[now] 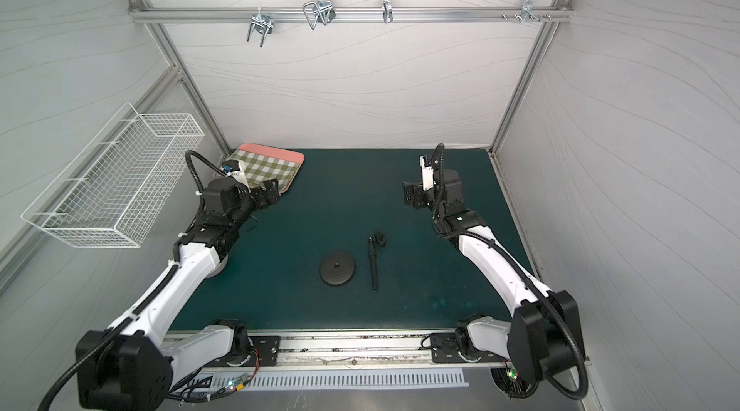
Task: Assemble a microphone stand
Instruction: Pick up the microphone stand pole from the center of the board.
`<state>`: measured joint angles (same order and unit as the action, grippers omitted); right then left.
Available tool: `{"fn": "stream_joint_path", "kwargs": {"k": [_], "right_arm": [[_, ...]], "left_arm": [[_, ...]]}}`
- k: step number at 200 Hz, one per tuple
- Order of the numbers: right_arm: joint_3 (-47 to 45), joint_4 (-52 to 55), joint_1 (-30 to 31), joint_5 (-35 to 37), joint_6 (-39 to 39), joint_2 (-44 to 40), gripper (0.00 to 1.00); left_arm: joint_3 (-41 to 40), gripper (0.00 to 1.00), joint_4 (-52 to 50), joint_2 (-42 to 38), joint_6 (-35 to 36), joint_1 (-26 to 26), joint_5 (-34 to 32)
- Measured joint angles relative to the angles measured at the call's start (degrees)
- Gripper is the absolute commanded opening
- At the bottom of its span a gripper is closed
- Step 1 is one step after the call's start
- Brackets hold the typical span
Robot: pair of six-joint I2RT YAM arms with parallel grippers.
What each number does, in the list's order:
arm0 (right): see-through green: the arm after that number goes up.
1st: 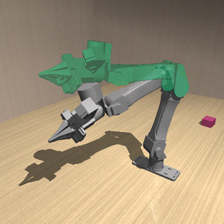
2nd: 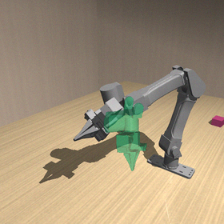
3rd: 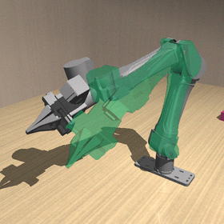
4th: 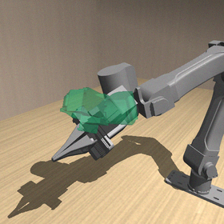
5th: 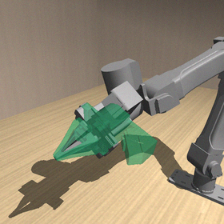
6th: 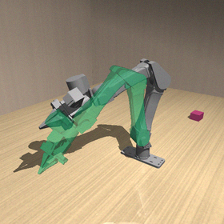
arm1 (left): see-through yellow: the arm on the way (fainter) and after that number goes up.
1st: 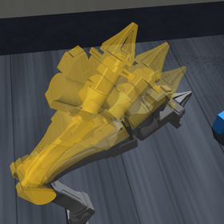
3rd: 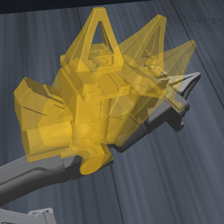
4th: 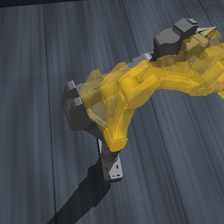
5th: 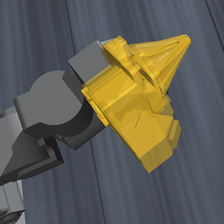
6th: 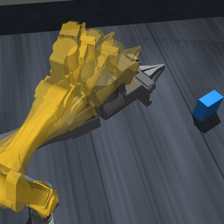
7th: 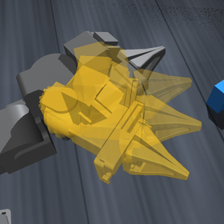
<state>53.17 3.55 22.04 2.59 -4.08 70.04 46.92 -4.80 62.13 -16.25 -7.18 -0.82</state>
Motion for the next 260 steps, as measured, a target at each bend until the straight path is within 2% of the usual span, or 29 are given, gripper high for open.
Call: {"fn": "stream_joint_path", "kwargs": {"k": [31, 74, 87, 126, 150, 189, 216, 245, 260], "right_arm": [[0.7, 13.2, 2.9, -6.7, -2.4, 1.3, 0.83], [0.4, 24.5, 14.4, -8.5, -5.2, 7.8, 0.67], [0.4, 26.0, 17.3, -8.5, -6.8, 10.1, 0.65], [0.4, 26.9, 23.2, -7.6, -11.3, 15.3, 0.59], [0.9, 26.4, 25.4, -7.1, -13.2, 19.8, 0.44], [1.9, 24.3, 26.3, -5.8, -14.6, 26.7, 0.33], [3.2, 22.4, 26.3, -4.5, -15.1, 27.7, 0.25], [3.9, 20.9, 26.3, -3.3, -15.5, 29.2, 0.11], [3.8, 20.2, 26.3, -2.8, -15.5, 29.2, 0.07]], "left_arm": [[-3.2, 0.97, -8.0, -2.4, -5.0, -6.9, 4.1], [-11.4, 0.96, -13.5, -6.3, -12.2, -9.5, 6.3], [-13.4, 0.96, -14.4, -7.9, -13.9, -9.8, 6.5], [-18.7, 0.96, -14.7, -12.7, -17.4, -10.1, 7.8], [-20.2, 0.96, -14.6, -13.4, -18.4, -10.1, 9.1], [-20.6, 0.96, -14.1, -13.2, -19.3, -10.1, 11.0], [-20.6, 0.96, -13.4, -13.1, -19.9, -10.1, 11.9], [-20.6, 0.96, -12.7, -12.3, -20.7, -10.1, 12.5], [-20.6, 0.96, -12.6, -11.9, -21.1, -10.1, 12.8]]}}
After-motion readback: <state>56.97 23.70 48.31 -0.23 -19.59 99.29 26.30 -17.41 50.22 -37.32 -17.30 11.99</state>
